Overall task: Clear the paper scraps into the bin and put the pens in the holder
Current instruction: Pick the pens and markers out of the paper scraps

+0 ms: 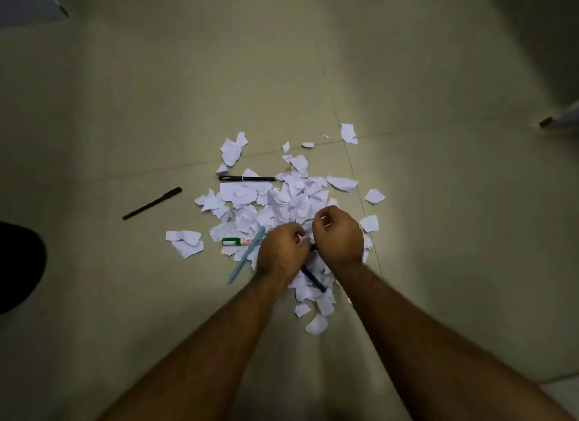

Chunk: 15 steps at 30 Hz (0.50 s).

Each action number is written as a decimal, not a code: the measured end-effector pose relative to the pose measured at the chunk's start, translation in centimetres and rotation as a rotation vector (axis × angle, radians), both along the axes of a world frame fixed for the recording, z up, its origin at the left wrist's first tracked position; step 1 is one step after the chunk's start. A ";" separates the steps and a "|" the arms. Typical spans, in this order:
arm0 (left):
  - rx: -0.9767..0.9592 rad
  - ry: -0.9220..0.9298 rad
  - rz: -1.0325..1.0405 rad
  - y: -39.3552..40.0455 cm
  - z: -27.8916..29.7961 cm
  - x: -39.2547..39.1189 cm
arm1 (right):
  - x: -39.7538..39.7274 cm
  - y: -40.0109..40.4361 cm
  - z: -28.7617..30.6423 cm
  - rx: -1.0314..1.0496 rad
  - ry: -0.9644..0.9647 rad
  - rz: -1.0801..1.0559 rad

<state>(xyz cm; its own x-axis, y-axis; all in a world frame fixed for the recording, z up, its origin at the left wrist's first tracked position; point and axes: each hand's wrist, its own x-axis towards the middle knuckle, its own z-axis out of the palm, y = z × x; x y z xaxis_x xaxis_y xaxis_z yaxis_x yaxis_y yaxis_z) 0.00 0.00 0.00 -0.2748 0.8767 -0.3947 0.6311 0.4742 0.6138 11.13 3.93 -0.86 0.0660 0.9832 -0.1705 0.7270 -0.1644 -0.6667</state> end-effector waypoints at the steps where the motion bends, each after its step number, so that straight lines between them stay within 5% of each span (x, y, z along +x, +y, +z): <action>1: -0.006 0.020 -0.047 -0.1 -0.1 0.2 | 0.1 0.0 -0.1 0.002 -0.045 0.061; 7: -0.167 0.206 0.087 -2.8 -0.3 1.5 | 2.6 -0.5 -1.6 0.042 -0.324 0.374; 11: -0.306 0.068 0.258 -4.7 -1.7 2.0 | 3.1 -1.4 -2.5 0.035 -0.492 0.595; 15: -0.353 0.010 0.309 -3.5 -2.1 2.0 | 3.2 -1.0 -2.8 0.081 -0.563 0.598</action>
<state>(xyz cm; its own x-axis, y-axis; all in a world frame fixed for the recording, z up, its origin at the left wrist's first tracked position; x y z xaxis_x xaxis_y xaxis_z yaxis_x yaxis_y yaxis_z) 1.98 -3.48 -2.06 -0.5069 0.5657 -0.6504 0.4328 0.8195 0.3755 14.38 2.97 -3.64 -0.4184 0.8870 -0.1953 0.9052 0.3896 -0.1697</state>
